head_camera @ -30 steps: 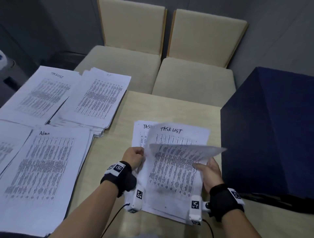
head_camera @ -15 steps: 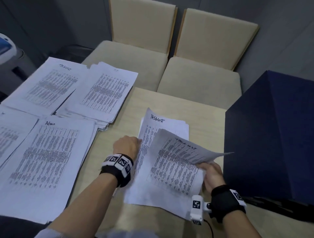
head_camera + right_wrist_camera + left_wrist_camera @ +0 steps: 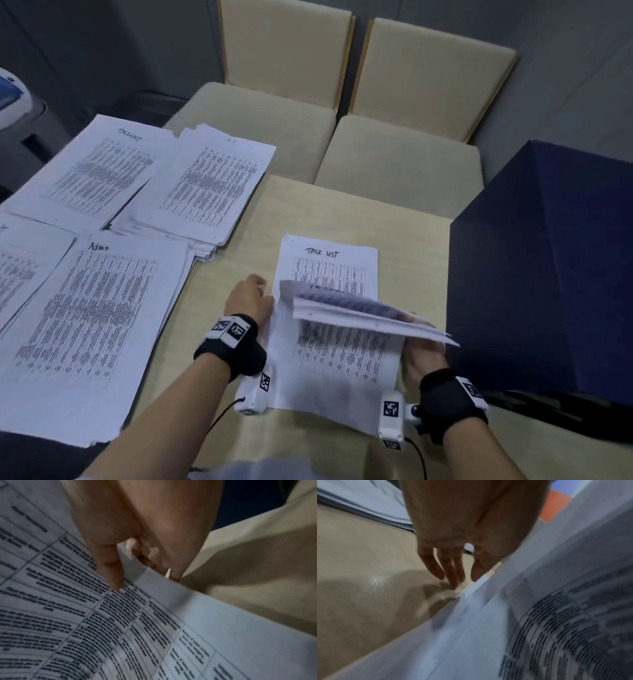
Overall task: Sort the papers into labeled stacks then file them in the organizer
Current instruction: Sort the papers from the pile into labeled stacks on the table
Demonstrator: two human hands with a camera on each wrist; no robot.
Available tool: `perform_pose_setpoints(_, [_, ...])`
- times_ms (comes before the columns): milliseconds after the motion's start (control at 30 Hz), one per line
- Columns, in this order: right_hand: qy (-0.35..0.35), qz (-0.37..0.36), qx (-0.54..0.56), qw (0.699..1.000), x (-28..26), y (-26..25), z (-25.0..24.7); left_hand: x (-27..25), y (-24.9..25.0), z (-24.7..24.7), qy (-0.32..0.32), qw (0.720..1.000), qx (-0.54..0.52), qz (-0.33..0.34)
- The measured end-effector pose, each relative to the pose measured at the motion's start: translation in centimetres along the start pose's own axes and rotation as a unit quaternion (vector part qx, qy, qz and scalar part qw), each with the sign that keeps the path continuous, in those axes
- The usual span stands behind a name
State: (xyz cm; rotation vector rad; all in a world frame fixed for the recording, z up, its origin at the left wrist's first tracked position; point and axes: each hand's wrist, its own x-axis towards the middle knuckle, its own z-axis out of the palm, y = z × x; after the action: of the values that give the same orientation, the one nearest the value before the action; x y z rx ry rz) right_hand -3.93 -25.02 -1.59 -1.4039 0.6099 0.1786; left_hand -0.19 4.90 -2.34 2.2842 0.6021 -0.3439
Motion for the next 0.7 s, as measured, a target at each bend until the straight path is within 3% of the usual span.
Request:
perform_pose_setpoints(100, [0.017, -0.001, 0.037, 0.999, -0.6, -0.3, -0.2, -0.4, 0.1, 0.6, -0.013, 0.996, 0.084, -0.033])
perform_pose_setpoints(200, [0.007, 0.004, 0.034, 0.999, -0.8, -0.7, -0.4, -0.5, 0.2, 1.0, -0.011, 0.996, 0.087, -0.008])
perform_pose_setpoints(367, [0.019, 0.029, 0.025, 0.999, -0.6, -0.9, -0.2, -0.6, 0.8, 0.1, 0.003, 0.982, 0.187, 0.042])
perform_pose_setpoints(500, [0.015, 0.019, 0.001, 1.000, -0.8, -0.9, 0.4, -0.8, 1.2, -0.1, -0.028, 0.987, 0.153, 0.032])
perform_pose_setpoints(567, [0.021, 0.019, 0.001, 1.000, -0.9, -0.9, 0.5, -0.9, 1.3, -0.1, -0.014, 0.986, 0.164, 0.041])
perform_pose_setpoints(700, [0.062, 0.029, 0.026, 0.997, -0.6, -0.7, -0.3, -0.9, 1.7, -0.4, 0.012, 0.944, 0.319, 0.081])
